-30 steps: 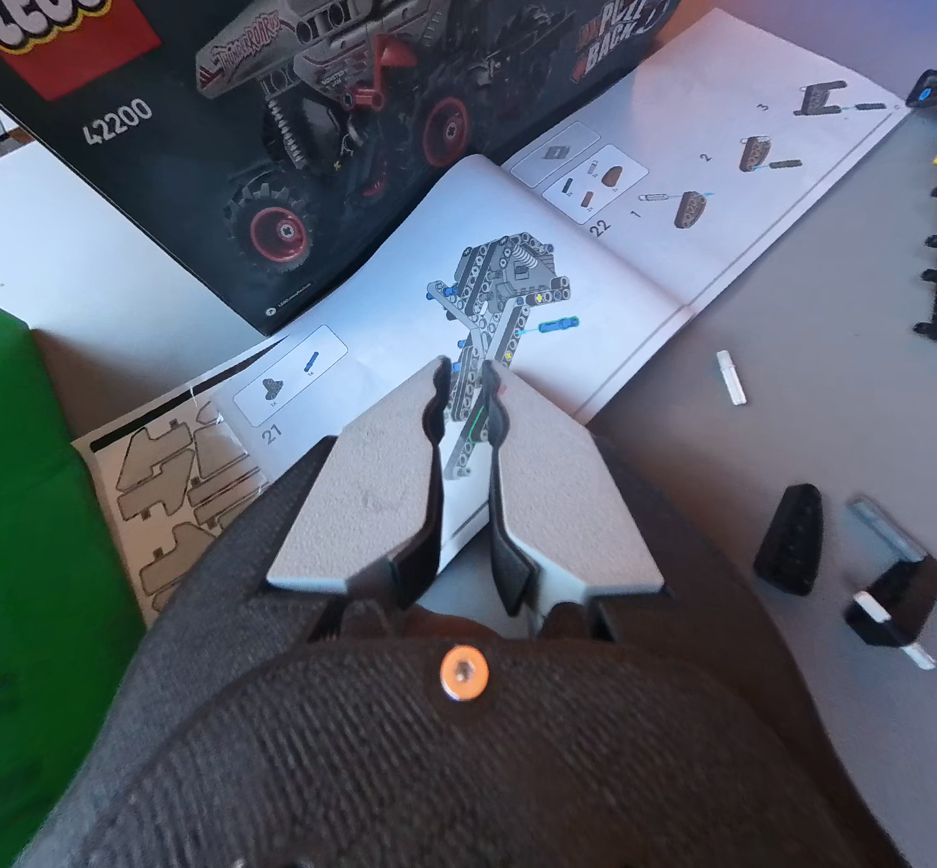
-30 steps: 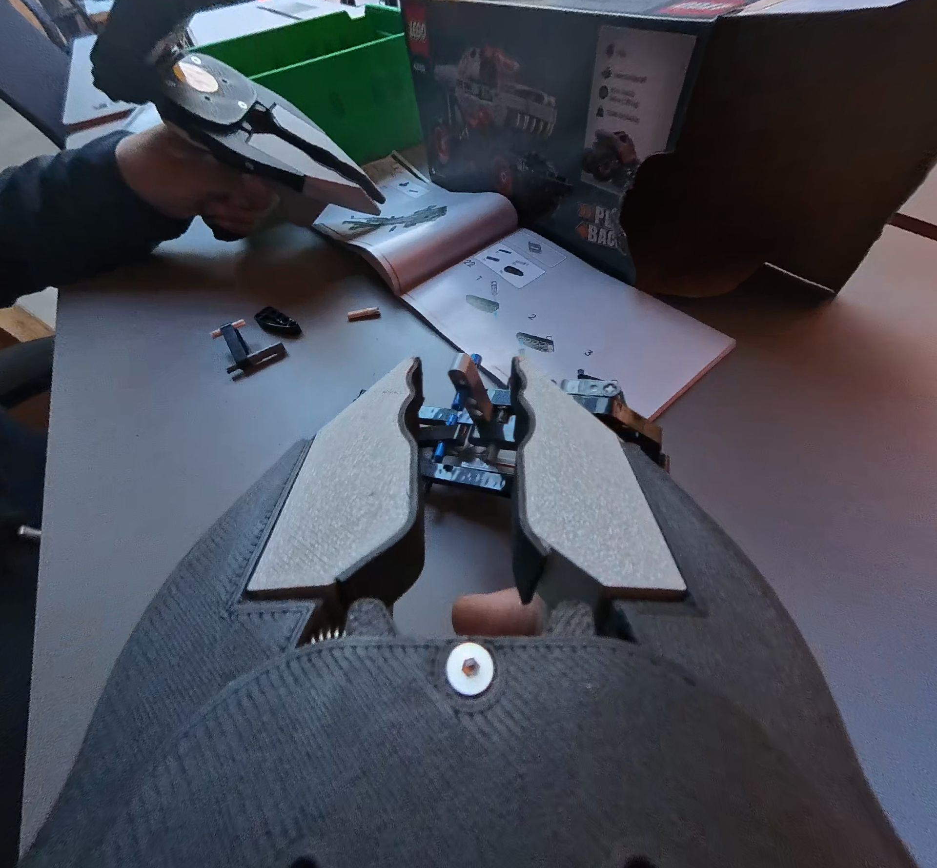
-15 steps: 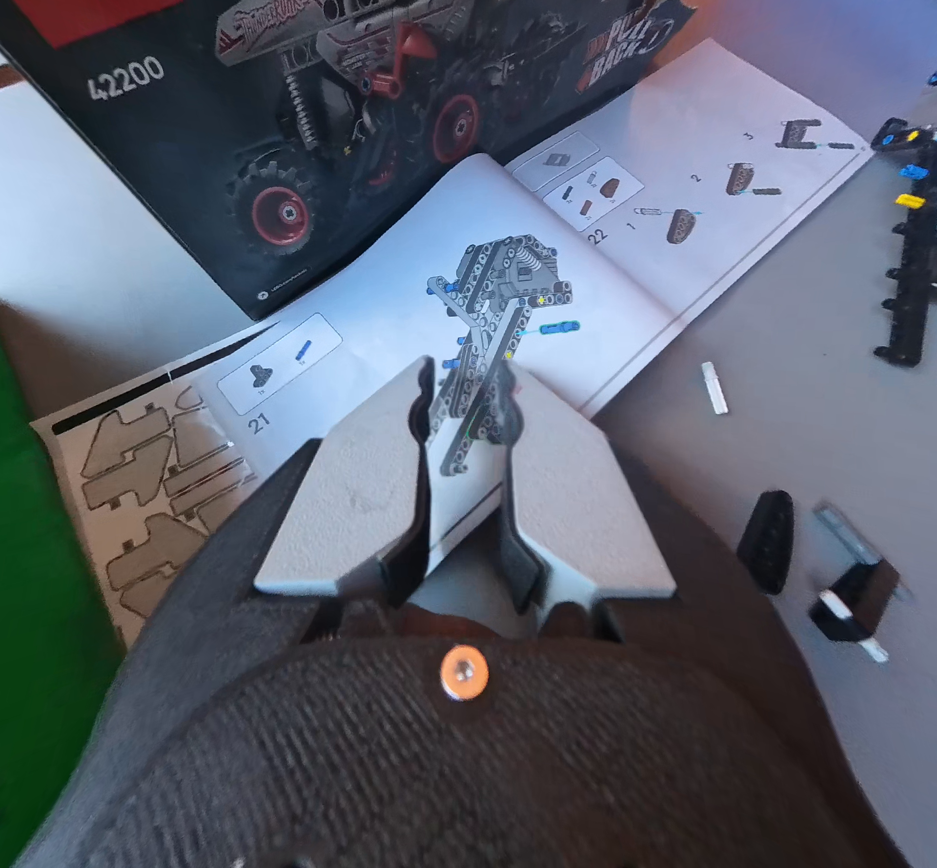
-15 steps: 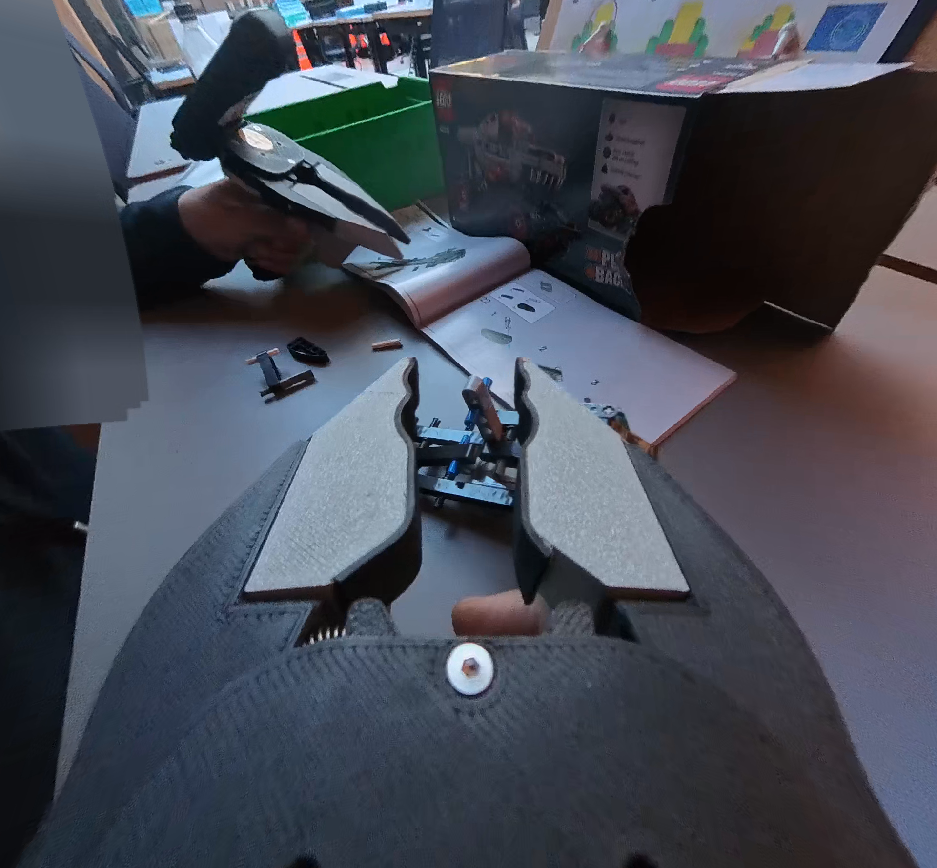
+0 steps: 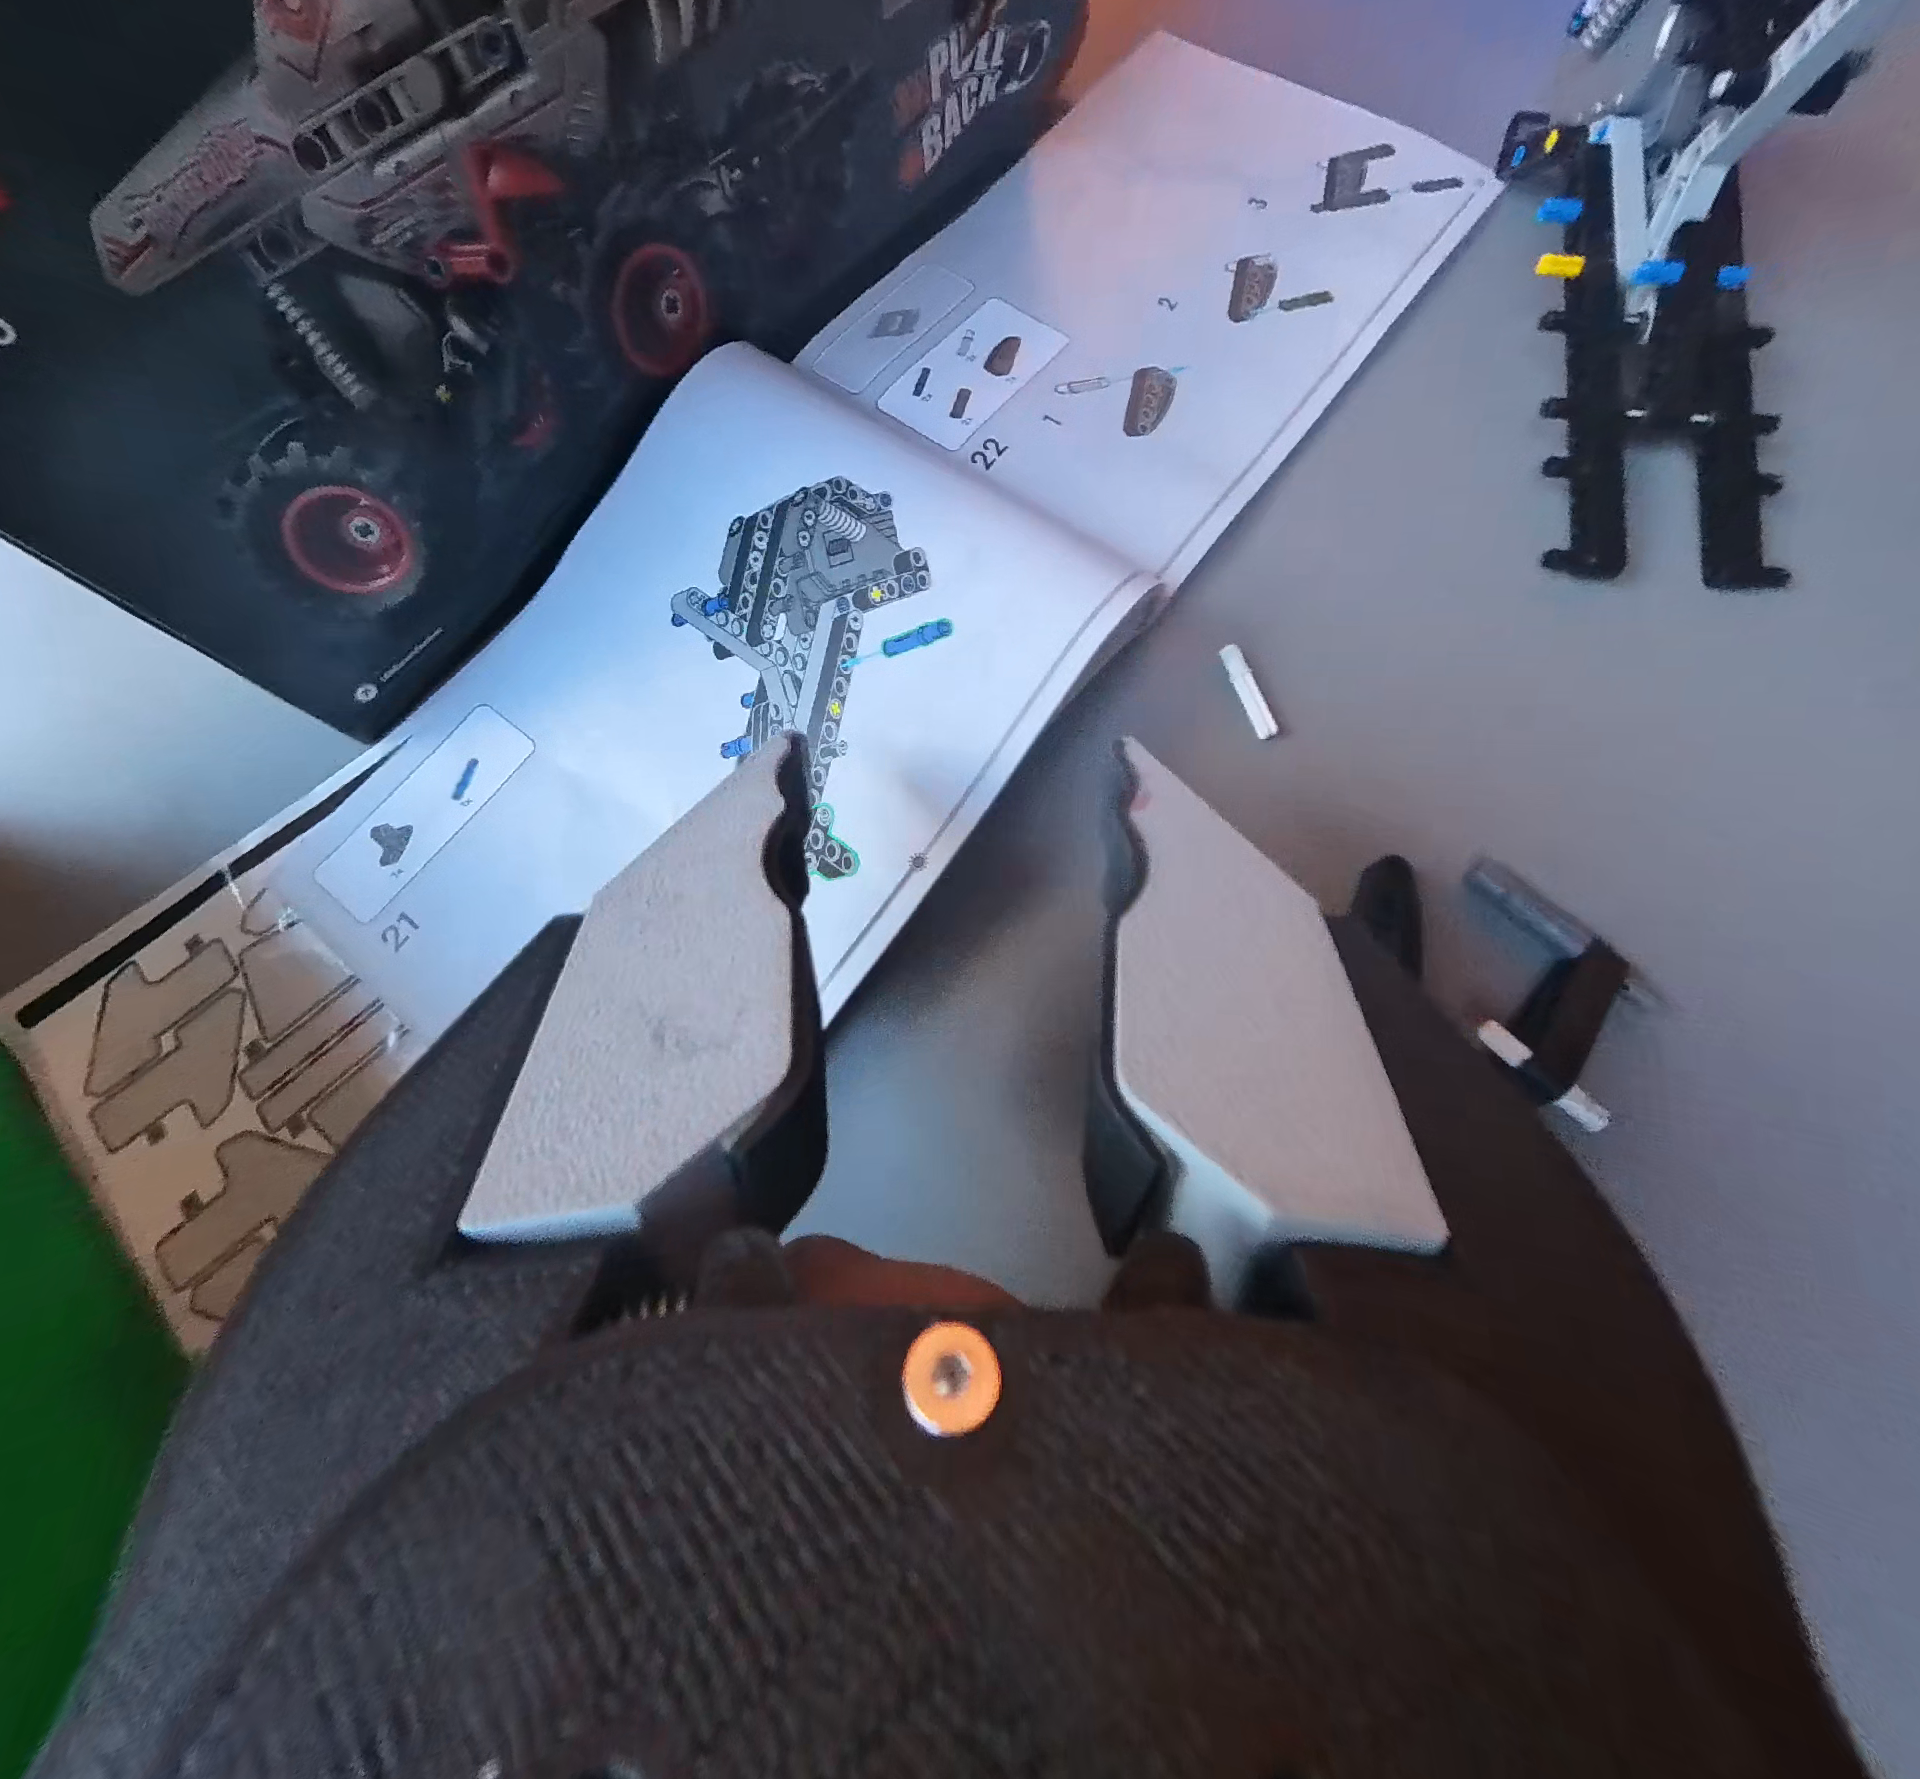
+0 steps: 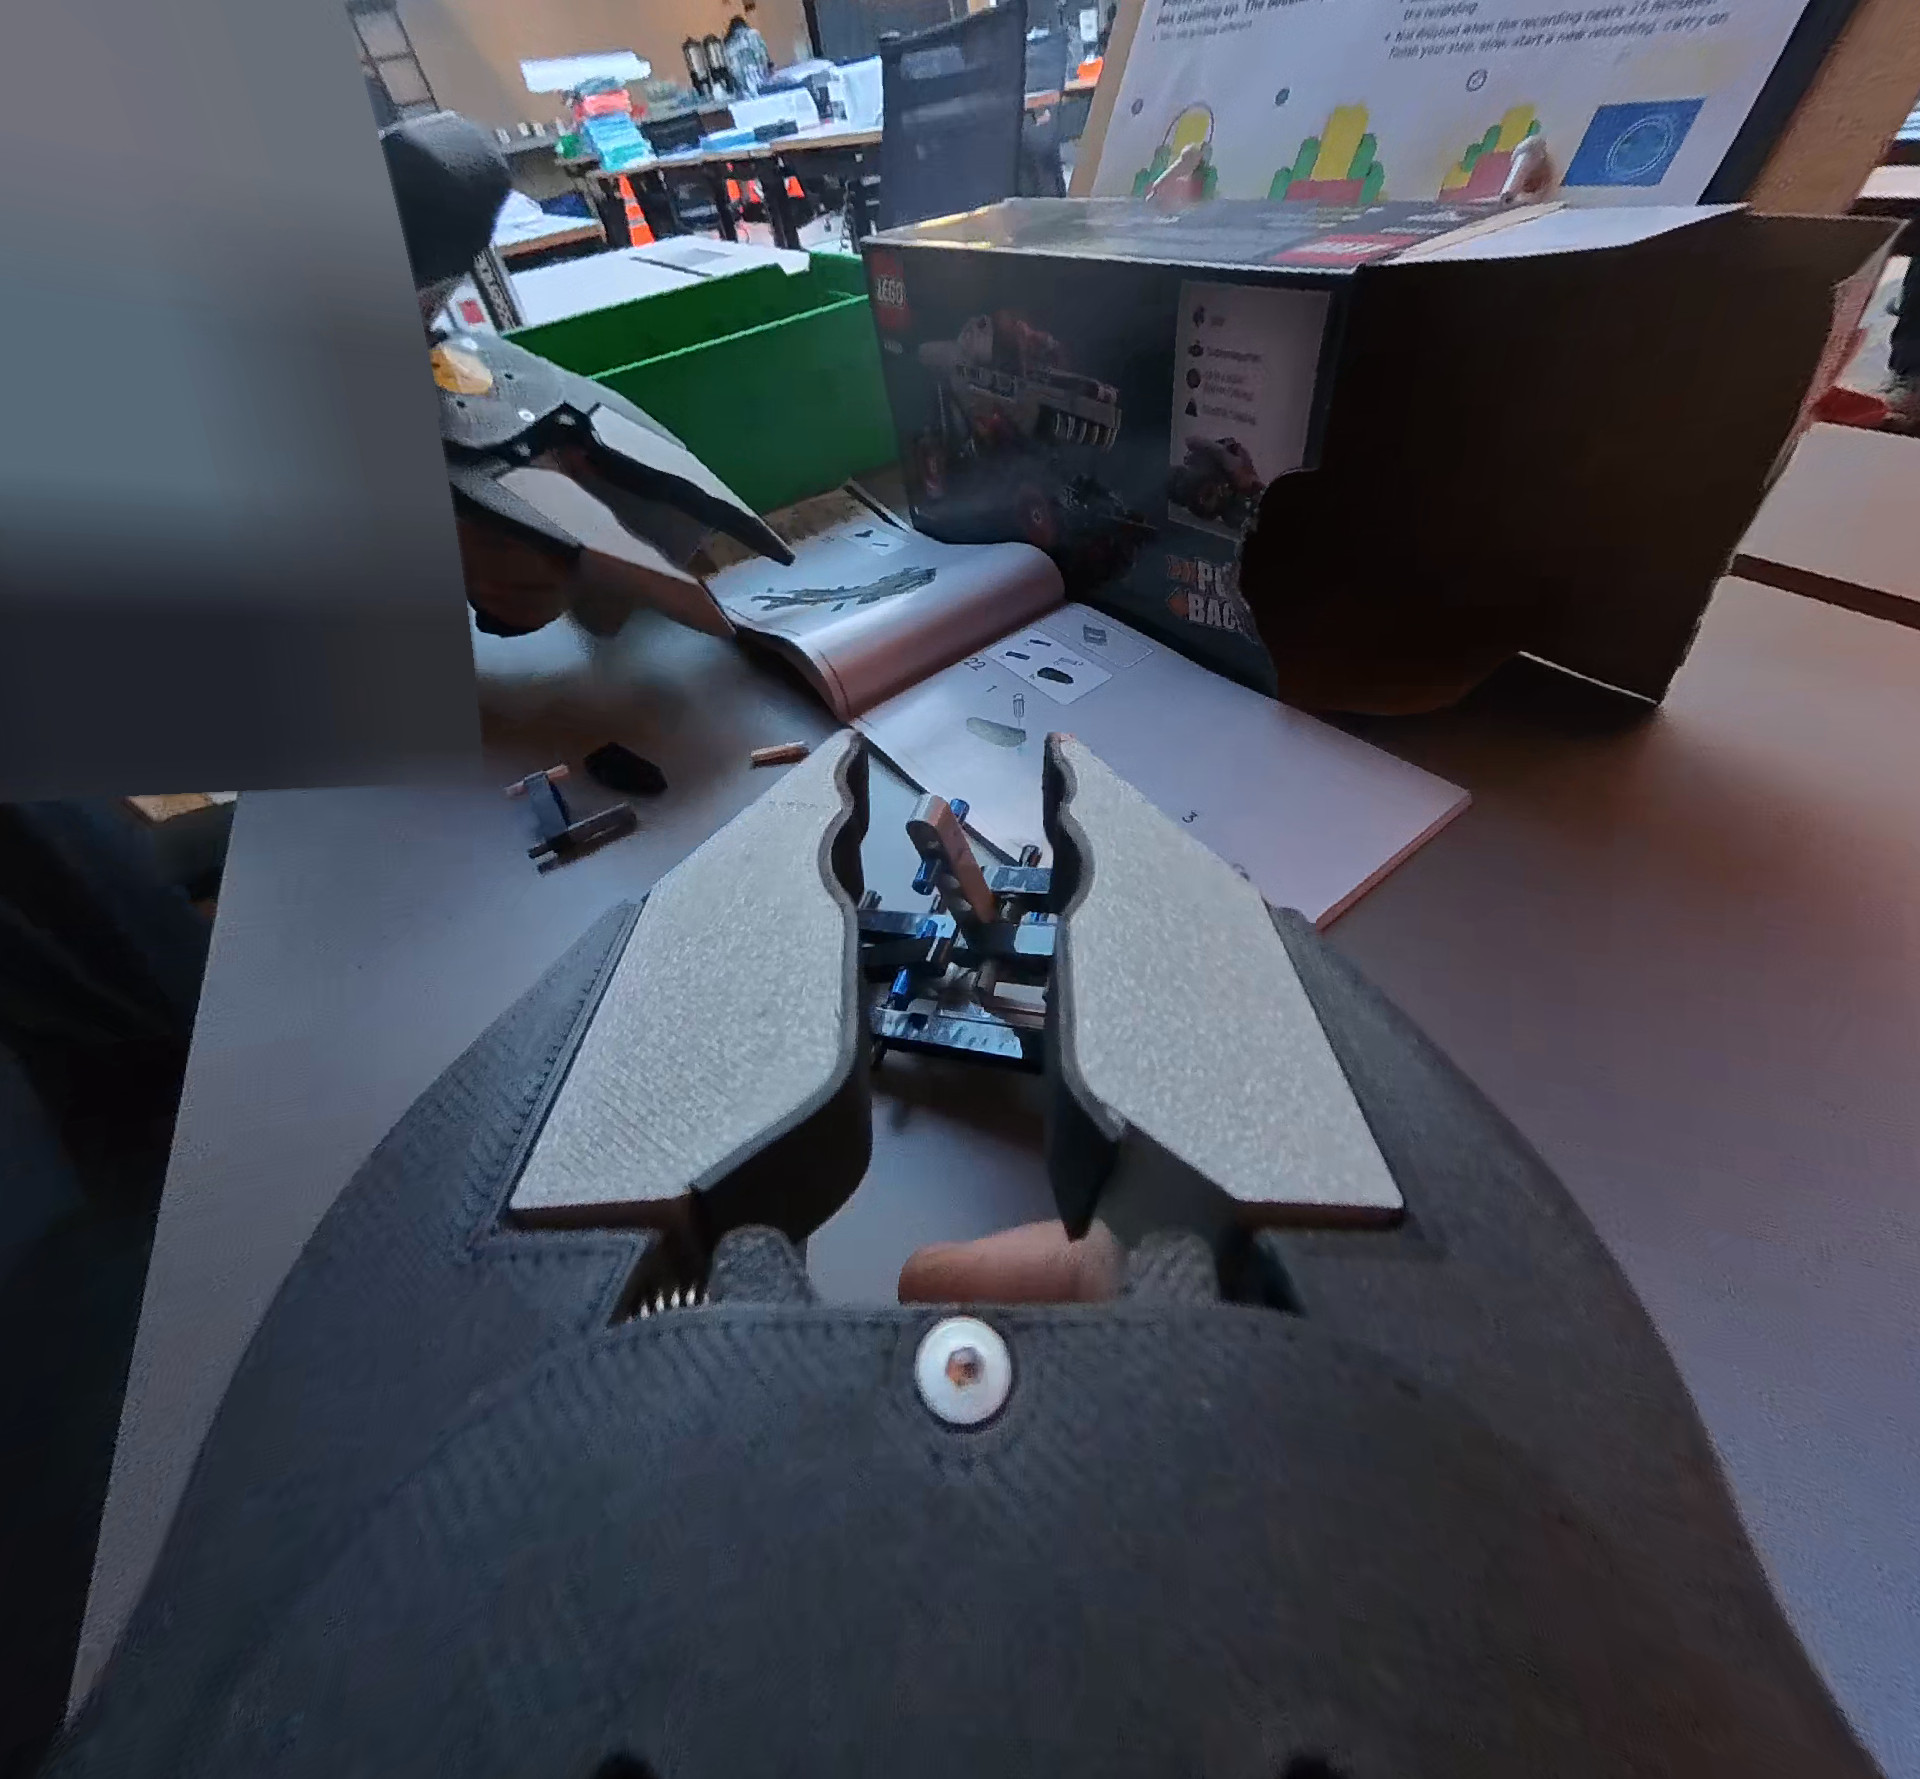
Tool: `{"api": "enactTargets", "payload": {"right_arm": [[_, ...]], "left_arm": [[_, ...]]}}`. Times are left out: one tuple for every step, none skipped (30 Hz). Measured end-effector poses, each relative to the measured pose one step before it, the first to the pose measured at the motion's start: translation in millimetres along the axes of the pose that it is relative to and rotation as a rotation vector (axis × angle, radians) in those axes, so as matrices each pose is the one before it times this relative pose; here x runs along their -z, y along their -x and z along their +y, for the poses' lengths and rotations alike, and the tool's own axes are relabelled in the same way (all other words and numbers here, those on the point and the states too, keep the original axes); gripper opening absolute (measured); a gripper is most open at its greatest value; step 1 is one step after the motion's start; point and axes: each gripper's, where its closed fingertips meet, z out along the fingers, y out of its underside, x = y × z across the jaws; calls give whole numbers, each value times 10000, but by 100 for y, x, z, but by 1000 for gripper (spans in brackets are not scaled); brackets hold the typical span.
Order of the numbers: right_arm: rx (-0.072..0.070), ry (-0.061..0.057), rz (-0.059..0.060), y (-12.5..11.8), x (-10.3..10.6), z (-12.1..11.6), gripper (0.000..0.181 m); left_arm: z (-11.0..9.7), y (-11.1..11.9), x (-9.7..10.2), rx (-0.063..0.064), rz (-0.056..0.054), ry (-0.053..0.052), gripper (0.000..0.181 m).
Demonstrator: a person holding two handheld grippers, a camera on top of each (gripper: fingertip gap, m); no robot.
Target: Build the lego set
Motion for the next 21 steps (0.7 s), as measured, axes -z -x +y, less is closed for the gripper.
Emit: {"api": "enactTargets", "payload": {"right_arm": [[-33,-125,-55,15,109,-197,30],[-26,-133,-50,26,105,-217,30],[-17,-126,-19,-24,108,-201,30],[-8,-87,43,-99,83,-142,29],[10,-26,93,-183,55,-56,29],[25,-3,106,-195,40,-14,29],[31,-20,86,-130,50,-50,28],[34,-39,58,-81,37,-85,28],[38,-54,42,-41,58,-109,27],[35,-58,59,-63,66,-125,27],[41,-54,82,-100,79,-119,27],[37,-54,86,-123,100,-130,27],[26,-55,100,-147,98,-123,26],[18,-57,113,-173,116,-127,26],[9,-58,91,-139,104,-120,26],[-1,-60,76,-122,101,-125,26],[-2,-69,99,-156,104,-138,26],[-7,-63,128,-226,84,-105,25],[-22,-41,170,-324,62,-53,24],[-45,-13,216,-436,39,36,23],[-64,18,230,-489,9,101,22]], "left_arm": [[-10,-71,1,-106,-50,2,54],[16,-44,-14,-40,-13,10,54],[27,6,-19,16,13,16,55],[54,93,-35,58,19,23,55],[85,144,-62,83,18,37,55],[96,161,-53,91,16,44,55],[87,115,-56,78,20,42,55],[48,69,-36,58,24,25,55],[17,3,-6,24,24,9,55],[-3,-3,-3,-5,-2,-1,55],[-12,-6,5,-23,-14,-2,55],[-8,-21,-19,-22,-9,-5,55],[27,-25,-35,-11,4,5,55],[57,-39,-49,-3,14,24,55],[74,-25,-65,-8,8,30,55],[60,-18,-60,-22,-6,24,55],[26,-9,-43,-38,-19,15,55],[13,-2,-12,-44,-36,0,55],[-2,-25,9,-52,-25,-6,55],[-29,-19,28,-52,-15,-12,56],[-27,7,37,-30,-19,-20,56]]}}
